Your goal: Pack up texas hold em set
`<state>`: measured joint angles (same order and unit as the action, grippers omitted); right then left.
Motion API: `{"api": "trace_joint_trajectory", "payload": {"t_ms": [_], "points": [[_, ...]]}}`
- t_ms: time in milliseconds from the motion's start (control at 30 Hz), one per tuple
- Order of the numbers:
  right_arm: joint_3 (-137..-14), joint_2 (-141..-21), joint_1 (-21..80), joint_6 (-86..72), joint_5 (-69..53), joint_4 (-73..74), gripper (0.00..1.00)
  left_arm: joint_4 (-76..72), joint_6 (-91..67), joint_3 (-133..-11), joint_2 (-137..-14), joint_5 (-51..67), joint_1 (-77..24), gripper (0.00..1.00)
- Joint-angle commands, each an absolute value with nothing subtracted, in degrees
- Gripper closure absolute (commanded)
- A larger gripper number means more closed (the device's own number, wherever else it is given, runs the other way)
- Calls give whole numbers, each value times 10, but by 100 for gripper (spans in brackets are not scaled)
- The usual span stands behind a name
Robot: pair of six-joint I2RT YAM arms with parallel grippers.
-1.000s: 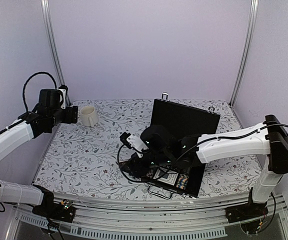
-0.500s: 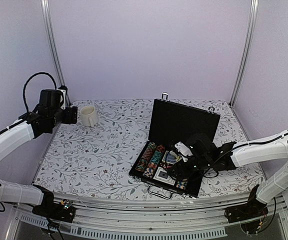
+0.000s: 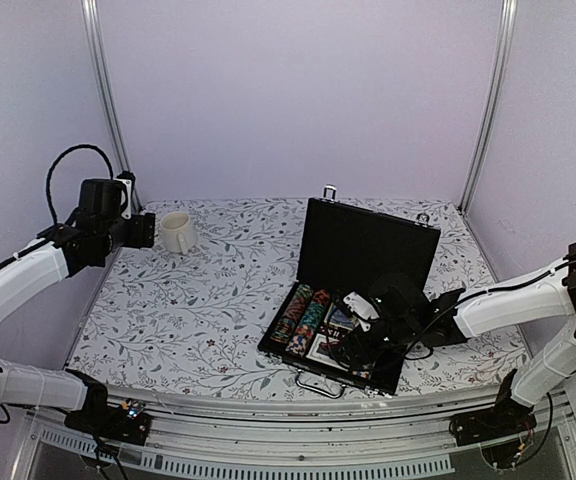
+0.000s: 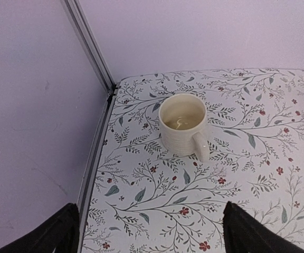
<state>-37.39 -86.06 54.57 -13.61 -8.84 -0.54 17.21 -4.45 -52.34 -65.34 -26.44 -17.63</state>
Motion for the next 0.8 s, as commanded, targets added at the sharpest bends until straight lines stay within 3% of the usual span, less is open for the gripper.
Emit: {"api": "trace_joint_trajectory", "payload": {"t_ms": [0,767], "points": [[-398,-889,545,-119,-102,-20,53,164,-38,-519,-658,-271,-185,6],[-393,-904,576,-104,-64,11,41,165,-38,-519,-663,-266,-186,6]]}}
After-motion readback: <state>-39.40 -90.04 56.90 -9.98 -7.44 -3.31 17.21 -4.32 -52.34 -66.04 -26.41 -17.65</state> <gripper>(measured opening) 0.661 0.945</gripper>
